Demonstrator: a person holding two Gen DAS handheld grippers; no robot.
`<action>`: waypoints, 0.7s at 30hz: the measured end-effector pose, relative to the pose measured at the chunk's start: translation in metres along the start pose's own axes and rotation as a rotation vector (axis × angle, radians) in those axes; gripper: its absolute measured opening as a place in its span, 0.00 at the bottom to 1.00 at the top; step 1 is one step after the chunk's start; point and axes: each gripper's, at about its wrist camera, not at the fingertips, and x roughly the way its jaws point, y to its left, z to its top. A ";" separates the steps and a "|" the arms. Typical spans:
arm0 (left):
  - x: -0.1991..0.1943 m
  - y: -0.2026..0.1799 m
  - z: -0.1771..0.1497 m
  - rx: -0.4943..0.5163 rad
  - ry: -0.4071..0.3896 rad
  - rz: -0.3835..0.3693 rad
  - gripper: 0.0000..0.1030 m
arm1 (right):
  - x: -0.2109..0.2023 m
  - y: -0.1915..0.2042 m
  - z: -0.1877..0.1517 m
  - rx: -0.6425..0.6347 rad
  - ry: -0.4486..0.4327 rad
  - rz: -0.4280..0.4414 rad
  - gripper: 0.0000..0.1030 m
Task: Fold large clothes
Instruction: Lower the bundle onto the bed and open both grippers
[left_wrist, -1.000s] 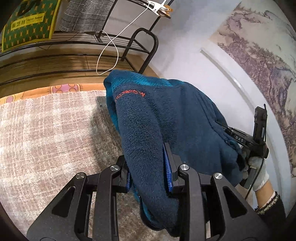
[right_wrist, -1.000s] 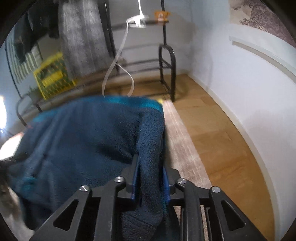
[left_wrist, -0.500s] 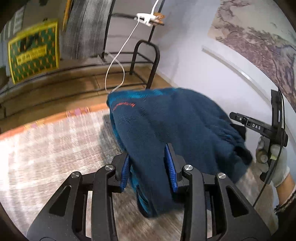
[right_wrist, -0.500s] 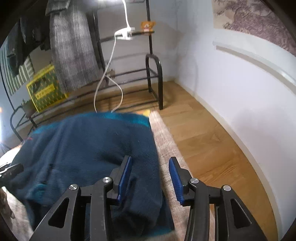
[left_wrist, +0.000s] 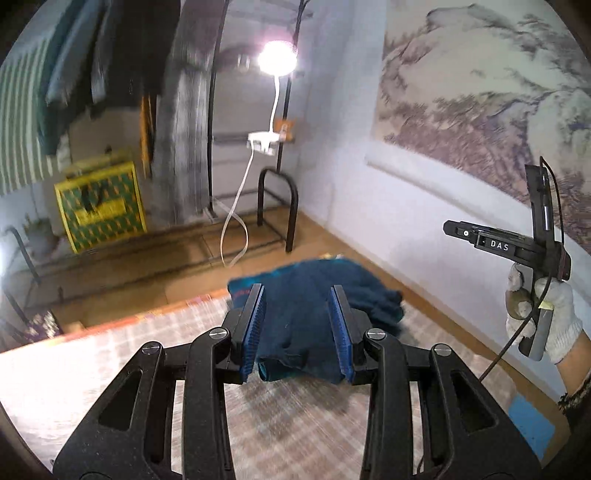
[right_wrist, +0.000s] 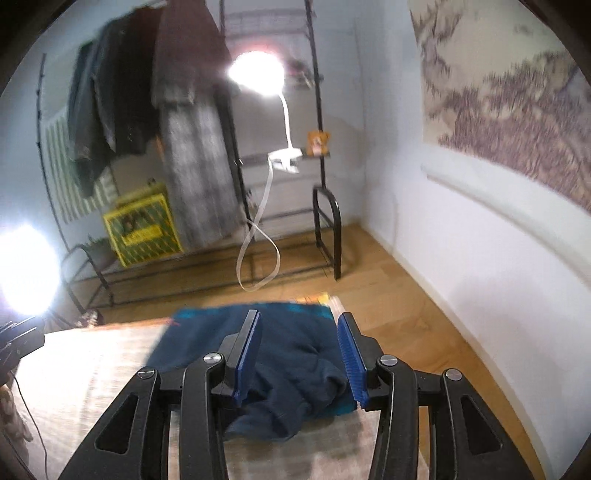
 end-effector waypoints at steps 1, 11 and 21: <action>-0.017 -0.004 0.005 0.007 -0.017 0.002 0.33 | -0.020 0.005 0.005 -0.008 -0.019 0.004 0.43; -0.194 -0.045 0.023 0.053 -0.157 -0.020 0.33 | -0.189 0.055 0.022 -0.050 -0.159 0.064 0.44; -0.335 -0.072 0.017 0.088 -0.269 -0.041 0.33 | -0.339 0.085 -0.006 -0.088 -0.267 0.096 0.46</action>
